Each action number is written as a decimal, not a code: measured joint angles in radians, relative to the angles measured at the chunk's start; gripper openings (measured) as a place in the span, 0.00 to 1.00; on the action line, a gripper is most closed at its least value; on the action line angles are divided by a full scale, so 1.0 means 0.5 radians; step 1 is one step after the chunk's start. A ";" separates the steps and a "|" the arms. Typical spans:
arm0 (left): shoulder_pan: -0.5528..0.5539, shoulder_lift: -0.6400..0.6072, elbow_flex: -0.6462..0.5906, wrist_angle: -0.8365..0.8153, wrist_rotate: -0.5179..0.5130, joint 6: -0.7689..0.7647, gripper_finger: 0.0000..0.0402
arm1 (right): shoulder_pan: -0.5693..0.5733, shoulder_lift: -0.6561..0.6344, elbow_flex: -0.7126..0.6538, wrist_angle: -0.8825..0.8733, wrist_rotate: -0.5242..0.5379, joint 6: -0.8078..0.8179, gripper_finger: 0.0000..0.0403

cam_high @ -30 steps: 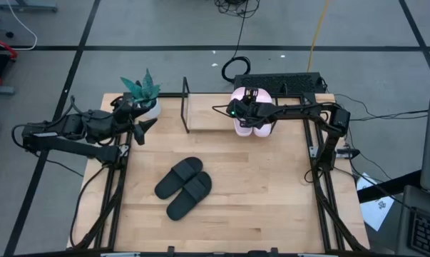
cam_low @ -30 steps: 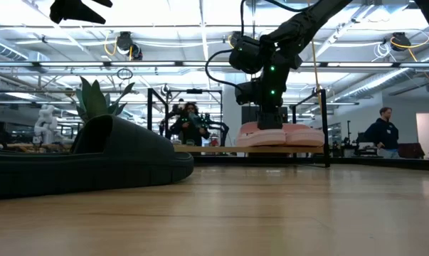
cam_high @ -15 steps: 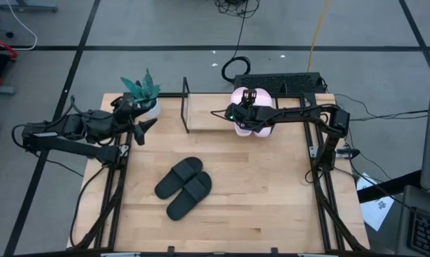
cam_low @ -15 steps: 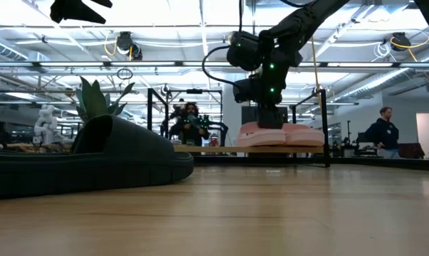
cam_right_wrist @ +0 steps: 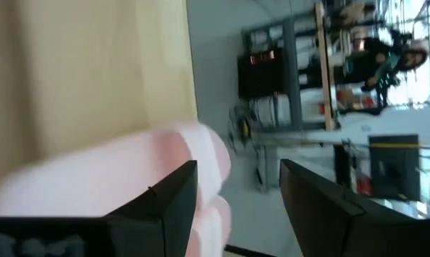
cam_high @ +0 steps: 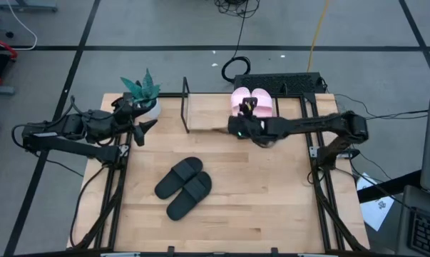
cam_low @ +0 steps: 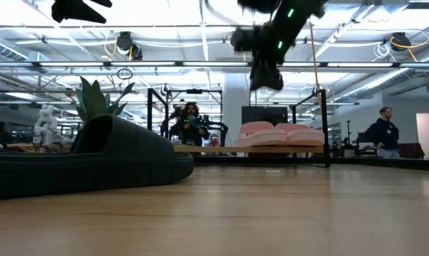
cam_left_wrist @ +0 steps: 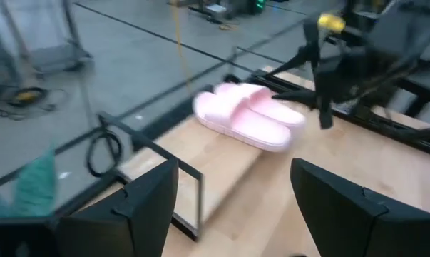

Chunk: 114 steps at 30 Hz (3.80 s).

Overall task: Pick and place slides into the shelf
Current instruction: Put the left black slipper on the shelf

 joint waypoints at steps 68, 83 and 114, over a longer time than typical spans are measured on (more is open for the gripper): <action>-0.836 1.653 -0.587 0.807 -0.264 1.322 0.64 | 1.060 -0.365 0.000 1.816 0.737 -0.131 0.47; -0.877 1.458 -0.435 0.361 -0.365 1.385 0.01 | 1.056 -0.365 0.000 1.791 0.739 -0.136 0.47; -0.010 2.155 0.943 0.413 -0.994 1.292 0.00 | 0.771 -0.700 -0.002 2.077 1.191 -0.983 0.47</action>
